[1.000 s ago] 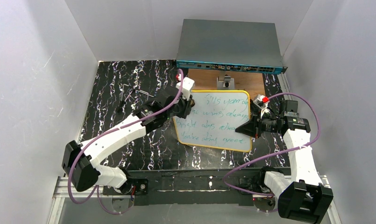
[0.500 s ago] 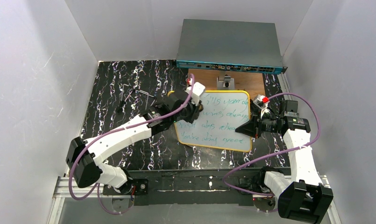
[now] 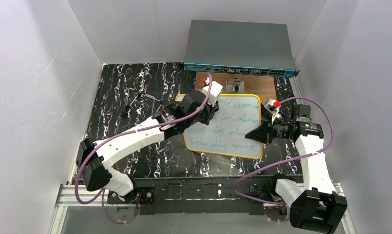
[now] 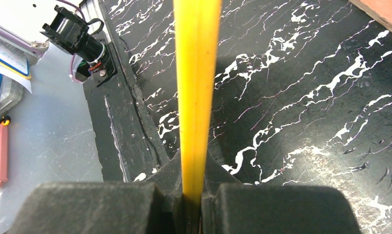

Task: Erase the whiteboard

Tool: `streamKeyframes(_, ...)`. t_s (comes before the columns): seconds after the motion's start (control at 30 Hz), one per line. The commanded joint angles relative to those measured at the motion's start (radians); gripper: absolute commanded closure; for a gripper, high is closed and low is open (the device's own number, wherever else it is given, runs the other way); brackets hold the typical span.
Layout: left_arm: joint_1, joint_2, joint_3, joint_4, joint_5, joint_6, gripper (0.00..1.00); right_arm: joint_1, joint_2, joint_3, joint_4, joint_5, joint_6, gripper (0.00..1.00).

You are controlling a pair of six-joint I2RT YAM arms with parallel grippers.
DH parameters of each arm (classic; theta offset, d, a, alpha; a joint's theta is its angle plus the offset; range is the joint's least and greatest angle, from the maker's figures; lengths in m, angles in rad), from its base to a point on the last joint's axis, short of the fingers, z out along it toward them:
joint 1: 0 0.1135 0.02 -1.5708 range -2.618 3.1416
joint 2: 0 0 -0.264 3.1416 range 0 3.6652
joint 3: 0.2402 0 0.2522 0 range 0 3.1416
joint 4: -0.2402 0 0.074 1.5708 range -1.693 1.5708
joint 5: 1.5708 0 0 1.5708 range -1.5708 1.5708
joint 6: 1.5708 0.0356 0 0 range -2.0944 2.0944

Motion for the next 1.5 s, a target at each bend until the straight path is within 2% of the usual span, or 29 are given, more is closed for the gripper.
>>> streamKeyframes(0.0, 0.073, -0.034, 0.013, 0.037, -0.101, 0.016, 1.00, 0.017, -0.026, 0.011, -0.004, -0.046, -0.077, 0.99)
streamKeyframes(0.2, 0.068, -0.045, 0.004, 0.036, 0.035, 0.030, 1.00, 0.017, -0.020, 0.011, -0.004, -0.045, -0.078, 0.99)
streamKeyframes(0.33, -0.005, -0.018, 0.015, 0.042, 0.065, 0.067, 1.00, 0.018, -0.019, 0.011, -0.002, -0.044, -0.078, 0.99)
streamKeyframes(0.53, -0.066, 0.031, 0.064, 0.039, 0.003, 0.098, 1.00, 0.017, -0.015, 0.011, -0.001, -0.043, -0.078, 0.99)
streamKeyframes(0.63, -0.068, 0.044, 0.085, 0.030, -0.077, 0.102, 1.00, 0.016, -0.016, 0.011, -0.002, -0.044, -0.078, 0.99)
streamKeyframes(0.8, -0.006, 0.034, 0.092, 0.017, -0.171, 0.115, 1.00, 0.016, -0.017, 0.011, -0.002, -0.044, -0.078, 0.99)
streamKeyframes(0.93, 0.055, 0.006, 0.077, 0.009, -0.139, 0.065, 1.00, 0.015, -0.020, 0.011, -0.003, -0.045, -0.077, 0.99)
streamKeyframes(1.1, 0.055, -0.004, 0.066, 0.008, -0.052, 0.055, 1.00, 0.016, -0.018, 0.011, -0.002, -0.044, -0.078, 0.99)
streamKeyframes(1.2, 0.024, -0.005, 0.059, 0.027, -0.005, 0.054, 1.00, 0.016, -0.019, 0.010, -0.002, -0.042, -0.078, 0.99)
streamKeyframes(1.47, -0.061, 0.042, 0.117, 0.035, -0.027, 0.056, 1.00, 0.016, -0.016, 0.010, -0.002, -0.041, -0.078, 0.99)
